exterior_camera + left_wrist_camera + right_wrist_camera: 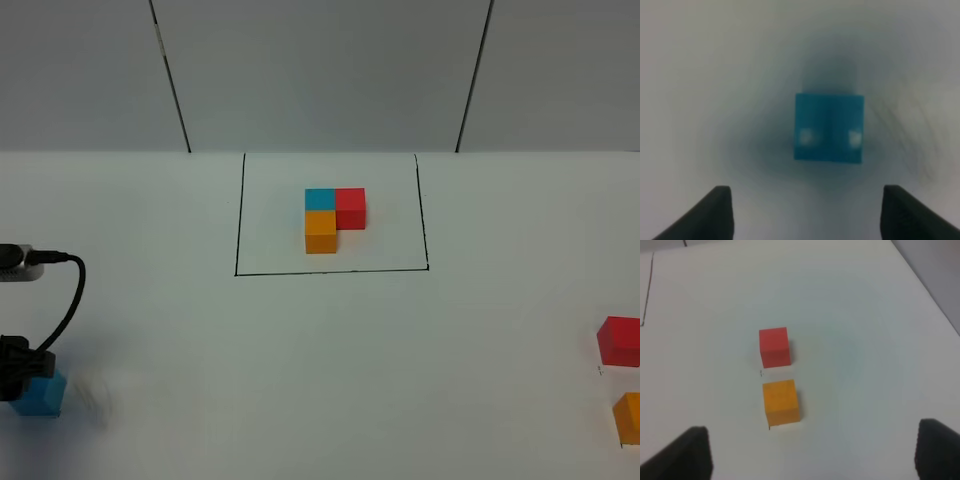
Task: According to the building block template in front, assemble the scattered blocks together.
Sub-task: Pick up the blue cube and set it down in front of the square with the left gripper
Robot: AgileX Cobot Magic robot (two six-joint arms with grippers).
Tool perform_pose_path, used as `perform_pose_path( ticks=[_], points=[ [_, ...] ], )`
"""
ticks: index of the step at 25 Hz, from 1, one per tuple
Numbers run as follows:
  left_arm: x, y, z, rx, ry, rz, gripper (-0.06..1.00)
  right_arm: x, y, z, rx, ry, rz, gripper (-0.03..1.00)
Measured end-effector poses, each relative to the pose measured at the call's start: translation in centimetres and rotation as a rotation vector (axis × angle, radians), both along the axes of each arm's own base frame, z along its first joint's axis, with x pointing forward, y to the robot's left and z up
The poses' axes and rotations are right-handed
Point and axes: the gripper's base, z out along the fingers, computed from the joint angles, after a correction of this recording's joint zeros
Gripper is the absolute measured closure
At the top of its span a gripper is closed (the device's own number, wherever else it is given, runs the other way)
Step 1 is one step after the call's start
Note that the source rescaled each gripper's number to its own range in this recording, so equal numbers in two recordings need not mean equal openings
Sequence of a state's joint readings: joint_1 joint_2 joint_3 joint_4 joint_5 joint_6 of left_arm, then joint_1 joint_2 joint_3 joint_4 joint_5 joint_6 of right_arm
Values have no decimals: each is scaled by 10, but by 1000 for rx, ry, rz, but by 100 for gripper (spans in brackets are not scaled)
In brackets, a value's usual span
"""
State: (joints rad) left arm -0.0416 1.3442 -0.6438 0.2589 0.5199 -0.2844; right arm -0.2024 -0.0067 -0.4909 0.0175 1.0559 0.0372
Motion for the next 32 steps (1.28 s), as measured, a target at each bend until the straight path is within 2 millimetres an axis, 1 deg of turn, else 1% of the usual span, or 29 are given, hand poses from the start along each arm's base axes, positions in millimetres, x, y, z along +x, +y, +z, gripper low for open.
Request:
perform_pose_path(
  ticks=[8, 12, 17, 28, 30, 31, 32],
  points=[
    [15, -1, -17, -3, -14, -14, 57, 0, 0, 0, 0, 0, 0, 24],
    [19, -2, -27, -7, 11, -17, 57, 0, 0, 0, 0, 0, 0, 24],
    [25, -3, -42, -14, 40, -25, 57, 0, 0, 0, 0, 0, 0, 29],
    [37, -6, -79, -39, 82, -45, 58, 0, 0, 0, 0, 0, 0, 30],
    [38, -7, -85, -43, 88, -49, 63, 0, 0, 0, 0, 0, 0, 30],
    [39, -7, -87, -47, 83, -50, 69, 0, 0, 0, 0, 0, 0, 30],
    [40, -8, -87, -49, 74, -53, 80, 0, 0, 0, 0, 0, 0, 30]
  ],
)
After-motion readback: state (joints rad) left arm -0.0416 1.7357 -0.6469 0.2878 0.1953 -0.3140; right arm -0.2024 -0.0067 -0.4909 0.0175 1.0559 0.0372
